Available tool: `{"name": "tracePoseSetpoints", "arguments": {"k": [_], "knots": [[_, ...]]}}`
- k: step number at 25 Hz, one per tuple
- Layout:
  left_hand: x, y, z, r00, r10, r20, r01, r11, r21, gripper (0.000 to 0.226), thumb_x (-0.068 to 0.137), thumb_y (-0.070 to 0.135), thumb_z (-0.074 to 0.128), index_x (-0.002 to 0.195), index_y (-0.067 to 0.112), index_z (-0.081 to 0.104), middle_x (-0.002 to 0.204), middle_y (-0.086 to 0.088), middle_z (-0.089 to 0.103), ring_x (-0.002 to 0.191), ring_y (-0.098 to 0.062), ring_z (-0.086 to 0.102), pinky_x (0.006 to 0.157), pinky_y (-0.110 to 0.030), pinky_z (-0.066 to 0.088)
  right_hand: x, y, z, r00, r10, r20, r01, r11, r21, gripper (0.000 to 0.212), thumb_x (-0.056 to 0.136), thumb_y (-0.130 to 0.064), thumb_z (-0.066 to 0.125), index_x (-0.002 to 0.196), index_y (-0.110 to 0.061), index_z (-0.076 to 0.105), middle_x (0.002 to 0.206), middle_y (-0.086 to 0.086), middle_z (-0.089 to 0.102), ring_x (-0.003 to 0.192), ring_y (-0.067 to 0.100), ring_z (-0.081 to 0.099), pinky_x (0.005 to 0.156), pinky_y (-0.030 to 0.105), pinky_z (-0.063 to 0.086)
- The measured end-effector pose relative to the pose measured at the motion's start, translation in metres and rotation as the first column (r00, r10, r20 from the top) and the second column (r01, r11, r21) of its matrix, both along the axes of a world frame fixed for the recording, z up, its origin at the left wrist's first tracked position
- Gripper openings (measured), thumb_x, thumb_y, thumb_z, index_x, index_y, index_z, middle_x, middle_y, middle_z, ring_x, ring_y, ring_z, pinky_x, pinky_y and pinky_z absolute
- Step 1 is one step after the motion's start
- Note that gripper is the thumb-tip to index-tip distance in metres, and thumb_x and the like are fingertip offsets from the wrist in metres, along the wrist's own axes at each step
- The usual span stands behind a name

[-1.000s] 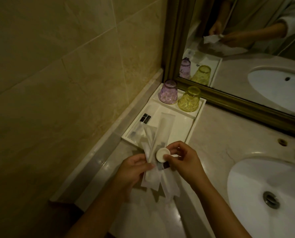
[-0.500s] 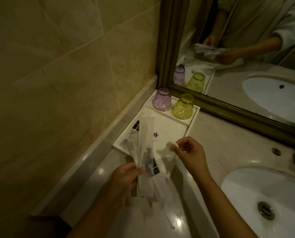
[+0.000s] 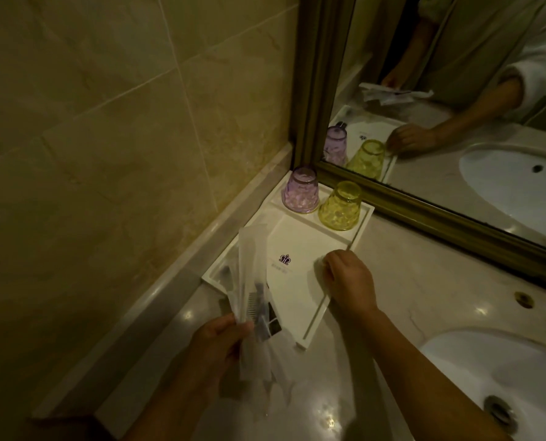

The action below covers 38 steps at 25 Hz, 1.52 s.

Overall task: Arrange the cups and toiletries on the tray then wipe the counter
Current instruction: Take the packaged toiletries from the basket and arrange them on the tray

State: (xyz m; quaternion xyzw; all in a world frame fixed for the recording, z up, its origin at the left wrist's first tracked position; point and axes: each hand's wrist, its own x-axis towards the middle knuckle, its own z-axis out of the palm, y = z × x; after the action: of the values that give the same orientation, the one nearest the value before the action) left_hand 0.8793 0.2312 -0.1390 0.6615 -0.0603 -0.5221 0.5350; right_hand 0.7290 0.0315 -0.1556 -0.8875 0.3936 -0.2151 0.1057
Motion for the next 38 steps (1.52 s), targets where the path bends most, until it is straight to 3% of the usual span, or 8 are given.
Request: {"name": "tracePoseSetpoints", "arguments": {"k": [4, 7, 14, 20, 22, 25, 28, 38], "knots": [[-0.004, -0.004, 0.002, 0.999, 0.008, -0.051, -0.009, 1.000, -0.027, 0.014, 0.080, 0.006, 0.065, 0.093, 0.010, 0.069, 0.078, -0.006, 0.077, 0.081, -0.024, 0.071, 0.064, -0.029, 0.055, -0.011, 0.012, -0.008, 0.994, 0.076, -0.082, -0.082, 0.994, -0.065, 0.021, 0.086, -0.023, 0.059, 0.090, -0.006, 0.068, 0.093, 0.014, 0.070, 0.088, 0.031, 0.065, 0.085, 0.038, 0.048], [-0.006, -0.005, 0.003, 0.997, 0.001, -0.078, -0.005, 0.999, -0.053, 0.014, 0.080, 0.005, 0.063, 0.092, 0.011, 0.069, 0.080, -0.007, 0.077, 0.078, -0.020, 0.072, 0.064, -0.028, 0.056, -0.013, 0.022, -0.015, 0.951, 0.004, -0.309, -0.019, 0.999, -0.045, 0.052, 0.094, -0.044, 0.031, 0.130, -0.011, 0.051, 0.135, 0.010, 0.054, 0.130, 0.025, 0.045, 0.115, 0.040, 0.007], [-0.005, -0.007, 0.001, 0.995, 0.045, -0.086, -0.049, 0.998, -0.048, 0.014, 0.081, 0.001, 0.061, 0.091, 0.008, 0.068, 0.083, -0.010, 0.074, 0.083, -0.025, 0.068, 0.066, -0.029, 0.054, -0.003, -0.001, -0.018, 0.849, -0.110, -0.517, 0.103, 0.994, -0.041, 0.067, 0.090, -0.056, 0.004, 0.145, -0.021, 0.018, 0.154, 0.001, 0.025, 0.145, 0.023, 0.008, 0.101, 0.055, -0.032], [-0.001, -0.007, 0.000, 0.998, 0.019, -0.067, -0.020, 1.000, -0.016, 0.023, 0.081, 0.008, 0.065, 0.104, 0.006, 0.065, 0.102, -0.018, 0.069, 0.097, -0.033, 0.065, 0.085, -0.044, 0.053, 0.004, -0.004, -0.004, 0.915, -0.093, -0.392, 0.146, 0.983, 0.110, 0.055, 0.095, -0.048, 0.018, 0.146, -0.026, 0.016, 0.157, -0.001, 0.012, 0.145, 0.019, 0.000, 0.107, 0.055, -0.019], [0.000, -0.007, 0.003, 0.998, 0.002, -0.068, -0.005, 0.999, -0.040, 0.020, 0.081, 0.008, 0.064, 0.100, 0.006, 0.067, 0.093, -0.015, 0.073, 0.088, -0.030, 0.069, 0.072, -0.037, 0.056, 0.006, 0.019, 0.010, 0.991, -0.119, -0.065, 0.133, 0.951, 0.279, 0.049, 0.095, -0.042, 0.036, 0.140, -0.024, 0.033, 0.152, 0.000, 0.028, 0.142, 0.021, 0.019, 0.114, 0.047, 0.007], [0.000, -0.007, 0.010, 0.998, -0.058, -0.025, 0.057, 0.996, -0.066, 0.015, 0.082, 0.008, 0.063, 0.097, 0.008, 0.068, 0.080, -0.007, 0.076, 0.078, -0.023, 0.073, 0.060, -0.028, 0.057, 0.013, 0.068, 0.037, 0.940, -0.171, 0.295, -0.087, 0.717, 0.692, 0.026, 0.083, -0.033, 0.063, 0.109, -0.030, 0.062, 0.106, -0.010, 0.064, 0.098, 0.005, 0.059, 0.084, 0.027, 0.049], [-0.004, -0.009, 0.017, 0.992, -0.097, 0.074, 0.101, 0.993, -0.053, 0.016, 0.084, 0.008, 0.061, 0.099, 0.007, 0.066, 0.082, -0.010, 0.074, 0.079, -0.025, 0.071, 0.061, -0.026, 0.056, 0.014, 0.094, 0.049, 0.953, -0.148, 0.265, -0.153, 0.520, 0.840, 0.022, 0.073, -0.029, 0.075, 0.093, -0.033, 0.067, 0.085, -0.009, 0.067, 0.079, 0.008, 0.065, 0.070, 0.021, 0.055], [0.006, 0.009, 0.021, 0.988, -0.088, 0.124, 0.090, 0.996, -0.013, 0.019, 0.082, 0.014, 0.065, 0.100, 0.010, 0.068, 0.093, -0.012, 0.073, 0.085, -0.027, 0.070, 0.061, -0.029, 0.057, 0.013, 0.093, 0.055, 0.940, -0.210, 0.271, -0.163, 0.421, 0.892, 0.026, 0.075, -0.008, 0.071, 0.058, -0.023, 0.061, 0.063, 0.002, 0.062, 0.060, 0.016, 0.058, 0.057, 0.018, 0.048]]}}
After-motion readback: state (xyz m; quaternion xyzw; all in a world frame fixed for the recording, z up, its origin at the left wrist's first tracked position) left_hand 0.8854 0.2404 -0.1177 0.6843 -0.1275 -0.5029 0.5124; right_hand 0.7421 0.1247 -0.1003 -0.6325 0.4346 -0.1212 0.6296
